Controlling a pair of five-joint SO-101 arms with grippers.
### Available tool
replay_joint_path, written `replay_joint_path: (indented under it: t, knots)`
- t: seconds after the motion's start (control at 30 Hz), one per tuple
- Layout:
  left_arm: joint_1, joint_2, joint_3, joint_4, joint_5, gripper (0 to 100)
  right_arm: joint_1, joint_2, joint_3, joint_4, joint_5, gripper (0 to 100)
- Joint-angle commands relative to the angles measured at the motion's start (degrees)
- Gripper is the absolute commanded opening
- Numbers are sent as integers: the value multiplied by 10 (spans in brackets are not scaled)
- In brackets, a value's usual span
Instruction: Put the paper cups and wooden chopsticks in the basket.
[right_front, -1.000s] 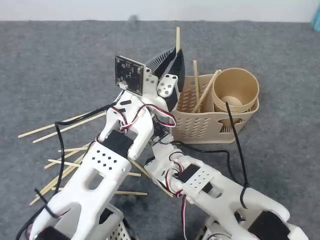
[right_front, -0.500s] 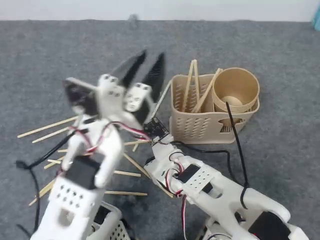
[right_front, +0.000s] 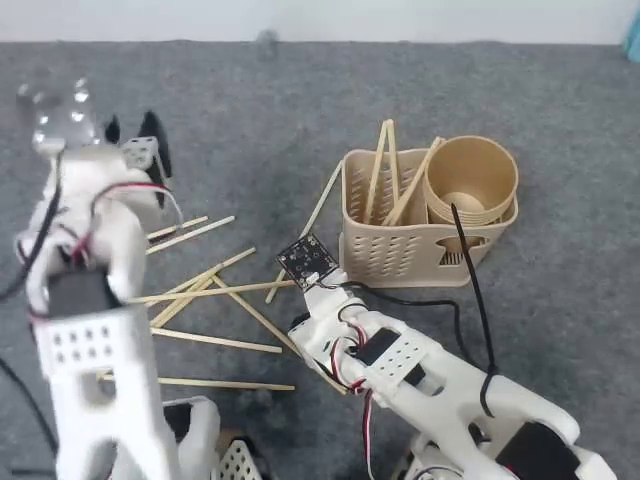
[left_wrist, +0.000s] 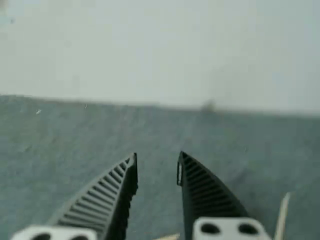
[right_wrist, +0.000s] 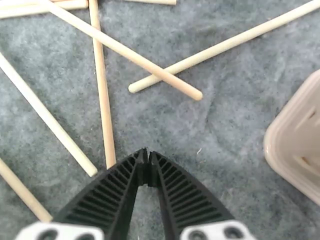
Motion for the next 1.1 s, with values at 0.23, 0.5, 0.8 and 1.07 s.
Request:
replay_joint_path:
  t: [0.23,0.5,0.8,1.07]
  knots:
    - [-13,214,-56,54,-224,130,7,-2,-36,2,5,8]
    - [-11,356,-73,34,-310,130,7,-2,-36,2,7,8]
    - [-11,529,-166,21,-330,130,7,-2,-36,2,8,8]
    - [11,587,-181,41,-402,130,7,-2,-36,2,8,8]
